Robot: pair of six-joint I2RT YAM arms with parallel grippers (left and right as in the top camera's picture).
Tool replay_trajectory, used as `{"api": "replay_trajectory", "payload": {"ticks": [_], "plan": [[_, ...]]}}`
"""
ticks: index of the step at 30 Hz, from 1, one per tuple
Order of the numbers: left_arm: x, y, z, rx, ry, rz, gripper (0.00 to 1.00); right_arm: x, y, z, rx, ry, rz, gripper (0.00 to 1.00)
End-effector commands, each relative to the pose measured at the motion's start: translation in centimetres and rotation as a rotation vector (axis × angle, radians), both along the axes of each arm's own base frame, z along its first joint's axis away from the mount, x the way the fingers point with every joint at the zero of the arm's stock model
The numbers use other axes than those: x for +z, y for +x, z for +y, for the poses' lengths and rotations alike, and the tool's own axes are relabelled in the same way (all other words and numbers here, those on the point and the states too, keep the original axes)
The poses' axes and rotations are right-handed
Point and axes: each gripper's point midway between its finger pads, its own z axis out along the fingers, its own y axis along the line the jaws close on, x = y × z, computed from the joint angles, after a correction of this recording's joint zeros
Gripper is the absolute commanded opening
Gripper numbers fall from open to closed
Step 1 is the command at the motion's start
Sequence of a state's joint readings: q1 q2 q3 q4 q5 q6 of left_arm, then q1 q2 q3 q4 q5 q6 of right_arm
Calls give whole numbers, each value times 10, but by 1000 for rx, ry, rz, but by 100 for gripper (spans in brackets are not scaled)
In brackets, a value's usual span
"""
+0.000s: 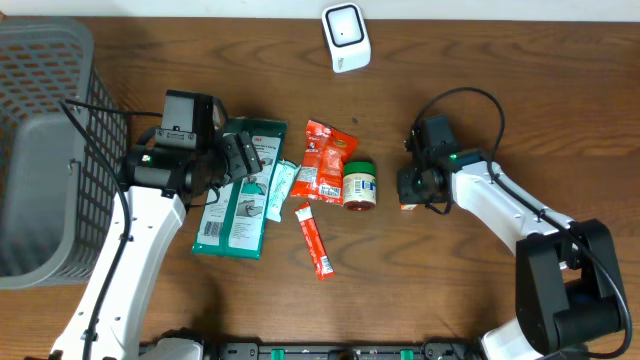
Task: Scan the item barcode
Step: 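Lift the Kleenex pack with the right gripper and turn it upright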
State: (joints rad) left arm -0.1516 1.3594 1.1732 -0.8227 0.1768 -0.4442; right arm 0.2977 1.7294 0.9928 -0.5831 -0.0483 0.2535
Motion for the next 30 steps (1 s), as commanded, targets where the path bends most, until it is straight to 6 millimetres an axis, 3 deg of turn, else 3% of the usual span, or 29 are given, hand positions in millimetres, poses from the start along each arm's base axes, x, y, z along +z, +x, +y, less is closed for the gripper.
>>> {"api": "replay_trajectory", "payload": {"ticks": [1,7,16,20,21,23,25,30], "plan": [[7,3,2,2,8,-21,87,18,6,2,4,-13,-34,41],[7,3,2,2,8,-21,87,23,8,3,7,-13,-38,43],[7,3,2,2,8,-21,87,23,7,3,7,-13,-36,34],[7,3,2,2,8,-21,87,23,7,3,8,-13,-36,24],[7,3,2,2,8,-21,87,23,7,3,8,-13,-36,24],[7,3,2,2,8,-21,87,23,7,4,9,-9,-35,34],[7,3,2,2,8,-21,87,24,8,4,8,-8,-39,34],[7,3,2,2,8,-21,87,36,10,4,7,2,-72,25]]}}
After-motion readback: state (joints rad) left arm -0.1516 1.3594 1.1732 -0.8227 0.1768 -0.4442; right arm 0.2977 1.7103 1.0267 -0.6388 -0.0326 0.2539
